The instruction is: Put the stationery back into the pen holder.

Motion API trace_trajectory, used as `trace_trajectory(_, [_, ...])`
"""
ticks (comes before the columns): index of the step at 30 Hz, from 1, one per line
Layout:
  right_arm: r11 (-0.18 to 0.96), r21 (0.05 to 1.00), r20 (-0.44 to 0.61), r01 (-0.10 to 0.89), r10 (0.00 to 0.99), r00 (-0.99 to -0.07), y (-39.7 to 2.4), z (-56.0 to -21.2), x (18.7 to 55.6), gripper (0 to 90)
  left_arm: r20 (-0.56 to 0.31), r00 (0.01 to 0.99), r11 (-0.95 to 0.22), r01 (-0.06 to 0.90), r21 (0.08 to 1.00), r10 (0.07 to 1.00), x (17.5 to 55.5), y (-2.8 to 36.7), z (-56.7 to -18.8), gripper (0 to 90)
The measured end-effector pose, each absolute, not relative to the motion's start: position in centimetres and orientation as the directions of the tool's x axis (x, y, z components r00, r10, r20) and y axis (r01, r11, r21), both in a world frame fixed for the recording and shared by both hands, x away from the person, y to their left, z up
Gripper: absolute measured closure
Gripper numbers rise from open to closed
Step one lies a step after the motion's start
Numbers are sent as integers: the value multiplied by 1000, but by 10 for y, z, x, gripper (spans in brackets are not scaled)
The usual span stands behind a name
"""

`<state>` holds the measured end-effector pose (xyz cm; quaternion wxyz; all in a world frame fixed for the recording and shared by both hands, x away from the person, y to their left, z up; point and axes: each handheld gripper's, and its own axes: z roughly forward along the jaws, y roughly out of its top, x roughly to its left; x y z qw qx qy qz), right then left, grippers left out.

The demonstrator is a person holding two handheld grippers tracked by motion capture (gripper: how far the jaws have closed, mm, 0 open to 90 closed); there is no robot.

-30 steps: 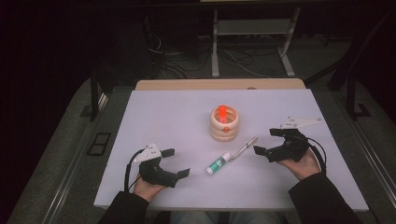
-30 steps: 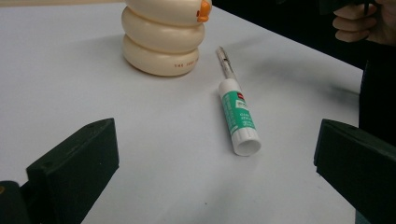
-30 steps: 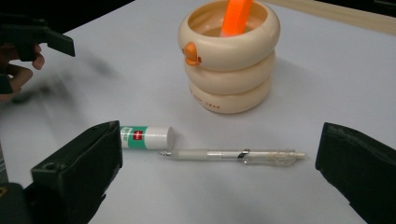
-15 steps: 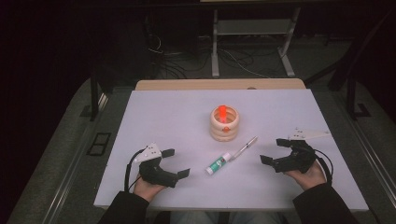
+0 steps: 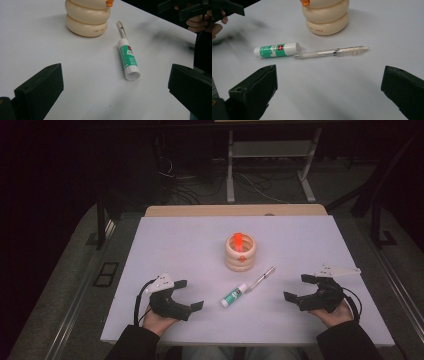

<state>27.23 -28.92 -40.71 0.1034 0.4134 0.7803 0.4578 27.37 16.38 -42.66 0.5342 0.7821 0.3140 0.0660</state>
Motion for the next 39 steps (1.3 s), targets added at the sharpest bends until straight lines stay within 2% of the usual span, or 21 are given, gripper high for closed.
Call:
trace_trajectory(11, [246,799,213,549,738,-640,-290,-408,271,2,-185,819,-316,403,859,542,275,153,-409,0])
trace_trajectory(39, [255,804,190,537,746,-638,-293,-411,271,2,-191,861,-408,404,819,471,301,112,-391,0])
